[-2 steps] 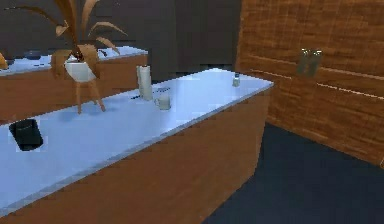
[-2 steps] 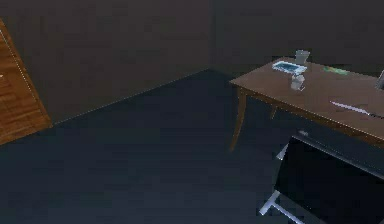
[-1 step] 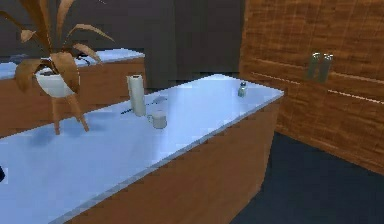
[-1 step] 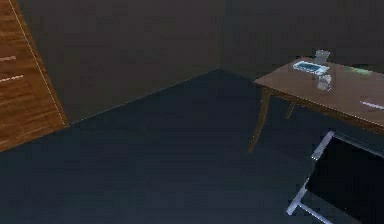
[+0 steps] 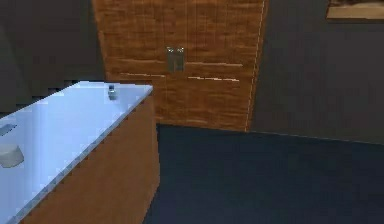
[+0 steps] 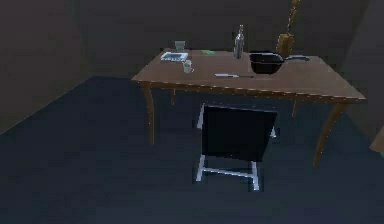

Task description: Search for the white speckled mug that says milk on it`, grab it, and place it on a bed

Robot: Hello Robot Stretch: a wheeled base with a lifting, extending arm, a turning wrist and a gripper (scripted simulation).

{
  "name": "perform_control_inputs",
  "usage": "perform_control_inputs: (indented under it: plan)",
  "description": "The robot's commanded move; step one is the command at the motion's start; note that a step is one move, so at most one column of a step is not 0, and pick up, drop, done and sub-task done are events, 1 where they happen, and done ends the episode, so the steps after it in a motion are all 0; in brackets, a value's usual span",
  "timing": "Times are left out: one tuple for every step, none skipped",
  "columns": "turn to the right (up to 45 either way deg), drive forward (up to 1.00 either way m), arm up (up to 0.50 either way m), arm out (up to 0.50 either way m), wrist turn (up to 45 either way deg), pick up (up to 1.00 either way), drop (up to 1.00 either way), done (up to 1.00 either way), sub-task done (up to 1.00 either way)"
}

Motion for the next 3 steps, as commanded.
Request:
perform_control_inputs:
  plan:
    - [0.0, 0.15, 0.00, 0.00, 0.0, 0.00, 0.00, 0.00, 0.00]
    - [-45.0, 0.00, 0.00, 0.00, 0.0, 0.00, 0.00, 0.00, 0.00]
    - [-45.0, 0.00, 0.00, 0.00, 0.0, 0.00, 0.00, 0.00, 0.00]
